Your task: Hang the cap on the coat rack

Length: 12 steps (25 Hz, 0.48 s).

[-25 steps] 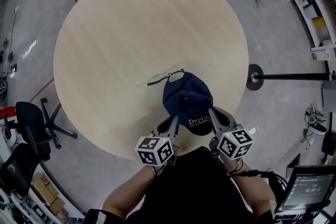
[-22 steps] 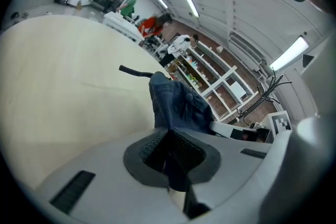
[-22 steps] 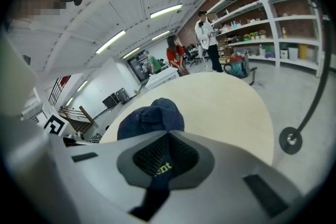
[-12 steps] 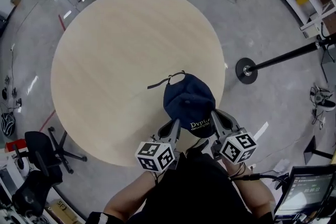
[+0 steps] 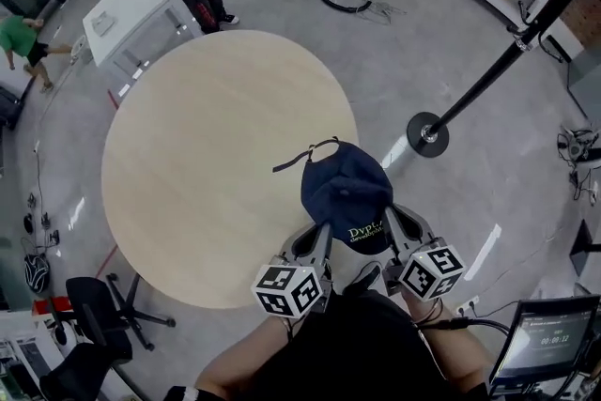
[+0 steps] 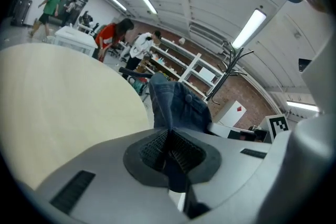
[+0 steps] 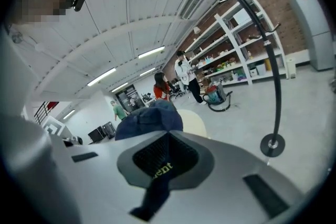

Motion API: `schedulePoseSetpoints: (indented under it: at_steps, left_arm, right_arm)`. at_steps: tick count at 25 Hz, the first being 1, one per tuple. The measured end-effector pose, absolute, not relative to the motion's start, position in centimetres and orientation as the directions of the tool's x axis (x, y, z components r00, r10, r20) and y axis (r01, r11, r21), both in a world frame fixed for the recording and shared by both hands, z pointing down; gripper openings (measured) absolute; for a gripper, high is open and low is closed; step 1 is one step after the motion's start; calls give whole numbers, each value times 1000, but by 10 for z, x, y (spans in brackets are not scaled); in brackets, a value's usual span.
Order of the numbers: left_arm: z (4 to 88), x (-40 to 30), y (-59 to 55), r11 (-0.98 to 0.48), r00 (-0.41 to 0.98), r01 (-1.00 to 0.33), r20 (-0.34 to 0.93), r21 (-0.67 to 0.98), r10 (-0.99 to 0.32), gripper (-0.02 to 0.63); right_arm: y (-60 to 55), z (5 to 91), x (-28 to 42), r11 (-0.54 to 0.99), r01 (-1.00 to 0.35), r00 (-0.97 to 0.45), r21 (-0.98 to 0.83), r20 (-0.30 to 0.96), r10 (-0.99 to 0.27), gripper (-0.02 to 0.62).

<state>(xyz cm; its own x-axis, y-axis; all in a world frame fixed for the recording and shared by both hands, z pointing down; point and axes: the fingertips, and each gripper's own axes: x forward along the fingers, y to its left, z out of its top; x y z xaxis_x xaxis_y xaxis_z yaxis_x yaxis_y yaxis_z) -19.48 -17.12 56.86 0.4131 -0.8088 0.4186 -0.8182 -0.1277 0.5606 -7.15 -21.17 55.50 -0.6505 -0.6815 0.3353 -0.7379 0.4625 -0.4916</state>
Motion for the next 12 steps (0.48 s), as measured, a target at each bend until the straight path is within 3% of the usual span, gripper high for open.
schedulePoseSetpoints:
  at_steps: [12]
  left_arm:
    - [517, -82, -162, -326, 483, -842, 333, 430, -810, 17]
  right_arm:
    - [-170, 510, 48, 446, -742, -590, -500, 172, -789, 12]
